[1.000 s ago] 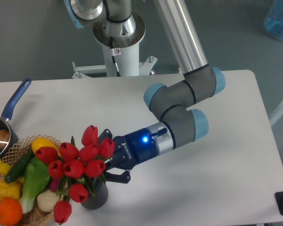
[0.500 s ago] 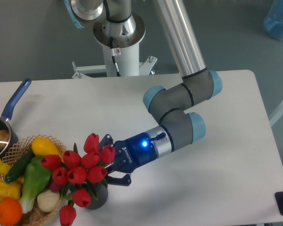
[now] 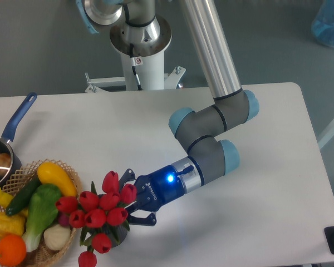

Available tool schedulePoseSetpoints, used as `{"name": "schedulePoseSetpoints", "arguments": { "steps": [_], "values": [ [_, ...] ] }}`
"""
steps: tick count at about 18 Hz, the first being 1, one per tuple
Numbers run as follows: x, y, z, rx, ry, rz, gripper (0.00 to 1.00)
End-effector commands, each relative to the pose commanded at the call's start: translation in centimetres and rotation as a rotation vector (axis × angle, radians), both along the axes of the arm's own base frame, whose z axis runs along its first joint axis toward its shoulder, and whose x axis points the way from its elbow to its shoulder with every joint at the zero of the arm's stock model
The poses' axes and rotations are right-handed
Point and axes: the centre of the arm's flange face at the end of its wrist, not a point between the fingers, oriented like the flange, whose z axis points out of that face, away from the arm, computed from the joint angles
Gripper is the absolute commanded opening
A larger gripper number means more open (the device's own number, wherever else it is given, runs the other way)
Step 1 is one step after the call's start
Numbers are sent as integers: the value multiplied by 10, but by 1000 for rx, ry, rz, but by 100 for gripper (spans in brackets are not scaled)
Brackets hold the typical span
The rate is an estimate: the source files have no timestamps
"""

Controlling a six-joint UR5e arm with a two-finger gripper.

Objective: Insert the flowers into the vase
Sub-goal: 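Push the tulip stems deeper into the vase, adjusting the bunch, then open the gripper to release the tulips in the vase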

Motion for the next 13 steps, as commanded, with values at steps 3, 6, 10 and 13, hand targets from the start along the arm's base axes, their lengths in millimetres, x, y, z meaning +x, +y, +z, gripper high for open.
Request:
{"name": "schedulePoseSetpoints", "arguments": {
  "steps": [3,6,10,13],
  "values": [
    [-1,-8,-7,-8,-11,11,48],
    [-2,-14,-13,-19,-22,19,94],
    [-6,-25,-23,5,11,40,100],
    [-9,-33,-24,-11,18,54,100]
  ]
}}
